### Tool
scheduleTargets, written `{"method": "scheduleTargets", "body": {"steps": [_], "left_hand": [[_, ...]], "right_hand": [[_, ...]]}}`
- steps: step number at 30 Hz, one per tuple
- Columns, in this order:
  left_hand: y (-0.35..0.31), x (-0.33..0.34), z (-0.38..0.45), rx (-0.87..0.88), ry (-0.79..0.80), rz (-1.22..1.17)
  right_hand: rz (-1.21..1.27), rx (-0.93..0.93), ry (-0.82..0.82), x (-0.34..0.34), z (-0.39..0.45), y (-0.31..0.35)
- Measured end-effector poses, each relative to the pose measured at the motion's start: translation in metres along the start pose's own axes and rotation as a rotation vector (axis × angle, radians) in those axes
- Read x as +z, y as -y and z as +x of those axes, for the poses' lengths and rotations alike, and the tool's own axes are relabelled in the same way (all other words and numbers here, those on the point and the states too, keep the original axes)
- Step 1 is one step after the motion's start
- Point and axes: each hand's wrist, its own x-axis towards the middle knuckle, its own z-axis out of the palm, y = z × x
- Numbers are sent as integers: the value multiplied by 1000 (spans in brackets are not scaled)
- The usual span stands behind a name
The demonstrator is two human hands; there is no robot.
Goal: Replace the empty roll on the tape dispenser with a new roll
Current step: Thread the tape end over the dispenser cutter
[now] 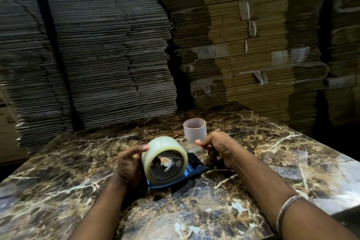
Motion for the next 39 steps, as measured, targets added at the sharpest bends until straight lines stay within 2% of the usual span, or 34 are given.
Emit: {"method": "scheduleTargets", "body": {"steps": [3,6,12,15,26,33,39], "left_hand": [[3,-4,3,-66,83,-37],[2,-4,4,-93,55,-6],[1,8,-4,-28,43,7],[1,10,-3,-51,88,-24],[1,8,-3,-54,81,32],[0,13,-7,-7,101,69],[-1,11,-6,-39,98,84]], "right_hand": [[-7,33,4,-1,0,0],[9,73,8,-5,3,-3],[29,94,22,-10,3,-4],[-26,97,43,-11,-3,-3],[-193,84,27,-9,-1,-5],[-251,53,-21,-7,-2,-6],[-398,-13,-158,0,7,-14]]}}
